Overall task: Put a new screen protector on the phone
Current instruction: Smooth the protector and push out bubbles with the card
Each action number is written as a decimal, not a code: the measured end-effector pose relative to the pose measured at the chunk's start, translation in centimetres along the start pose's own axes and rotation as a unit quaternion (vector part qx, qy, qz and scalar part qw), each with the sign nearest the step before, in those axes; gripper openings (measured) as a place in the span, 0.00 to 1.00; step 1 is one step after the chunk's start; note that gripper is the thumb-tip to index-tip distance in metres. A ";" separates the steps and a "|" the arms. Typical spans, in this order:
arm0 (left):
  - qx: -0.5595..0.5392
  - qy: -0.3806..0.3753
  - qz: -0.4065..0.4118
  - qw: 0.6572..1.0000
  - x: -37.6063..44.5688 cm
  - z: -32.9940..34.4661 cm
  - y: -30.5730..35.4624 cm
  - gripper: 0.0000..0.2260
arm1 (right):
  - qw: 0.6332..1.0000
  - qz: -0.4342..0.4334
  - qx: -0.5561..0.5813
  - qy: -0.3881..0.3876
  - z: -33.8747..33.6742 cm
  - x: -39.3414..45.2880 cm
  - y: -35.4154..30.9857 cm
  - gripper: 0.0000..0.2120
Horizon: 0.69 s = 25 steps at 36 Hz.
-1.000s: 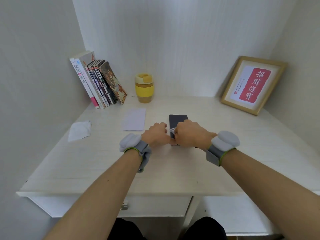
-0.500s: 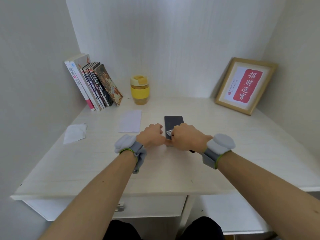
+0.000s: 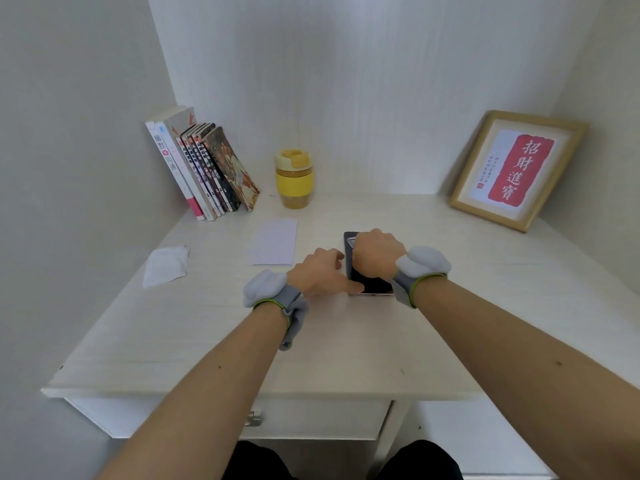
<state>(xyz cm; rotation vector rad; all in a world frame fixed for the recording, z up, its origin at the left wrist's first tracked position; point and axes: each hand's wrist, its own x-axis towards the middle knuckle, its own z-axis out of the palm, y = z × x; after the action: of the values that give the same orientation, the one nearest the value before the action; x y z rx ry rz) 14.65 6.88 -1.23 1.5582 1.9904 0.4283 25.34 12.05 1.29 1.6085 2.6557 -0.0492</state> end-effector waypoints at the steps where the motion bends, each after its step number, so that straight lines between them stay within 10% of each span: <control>1: 0.000 -0.001 0.002 1.000 0.0 0.0 0.0 0.39 | 1.000 0.004 -0.003 0.000 0.0 0.4 -0.1 0.15; 25: -0.013 0.021 -0.011 1.000 -0.2 0.5 0.2 0.34 | 0.990 0.049 0.126 0.035 0.3 -2.6 6.2 0.17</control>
<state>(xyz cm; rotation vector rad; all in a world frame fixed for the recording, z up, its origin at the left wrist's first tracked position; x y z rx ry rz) 15.17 6.67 -1.39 1.5227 2.0239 0.4802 32.02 12.64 1.09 1.8414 2.7096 -0.3454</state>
